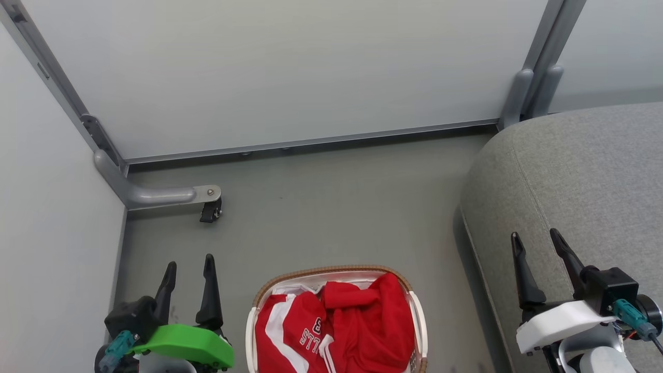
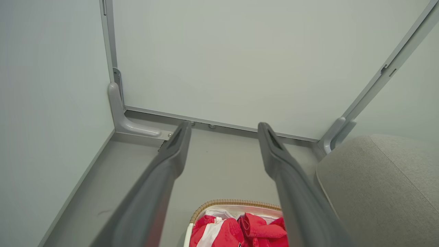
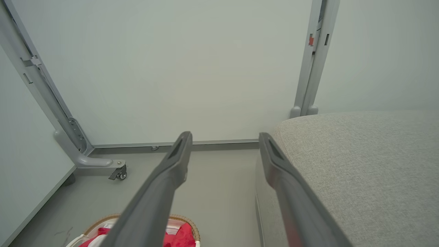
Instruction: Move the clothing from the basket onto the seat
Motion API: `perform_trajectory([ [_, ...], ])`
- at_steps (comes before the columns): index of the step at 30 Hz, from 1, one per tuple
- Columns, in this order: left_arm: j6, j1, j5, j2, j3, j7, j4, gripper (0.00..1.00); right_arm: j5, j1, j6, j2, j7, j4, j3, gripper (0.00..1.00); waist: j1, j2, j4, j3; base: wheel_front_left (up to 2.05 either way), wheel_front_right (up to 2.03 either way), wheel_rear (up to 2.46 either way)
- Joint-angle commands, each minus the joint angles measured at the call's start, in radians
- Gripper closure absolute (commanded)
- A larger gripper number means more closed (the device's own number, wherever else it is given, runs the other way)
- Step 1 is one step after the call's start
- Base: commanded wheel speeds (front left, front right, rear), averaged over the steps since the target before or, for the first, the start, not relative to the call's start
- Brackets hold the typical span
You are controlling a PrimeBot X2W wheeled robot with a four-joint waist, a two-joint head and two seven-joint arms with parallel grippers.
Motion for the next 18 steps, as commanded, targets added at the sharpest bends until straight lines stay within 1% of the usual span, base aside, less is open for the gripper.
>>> perform_trajectory([
  [1,0.005,0.006,0.025,0.007,-0.002,-0.009,0.001,0.0,-0.026,0.009,0.0,-0.006,-0.011,-0.008,-0.001,0.0,0.0,0.0,0.0,0.001,0.0,0.0,0.0],
  [18,0.01,0.014,0.129,0.008,-0.011,-0.041,0.027,0.0,-0.164,0.022,0.0,-0.008,-0.042,-0.016,0.006,0.0,0.0,0.0,0.002,0.004,0.0,0.0,0.0],
])
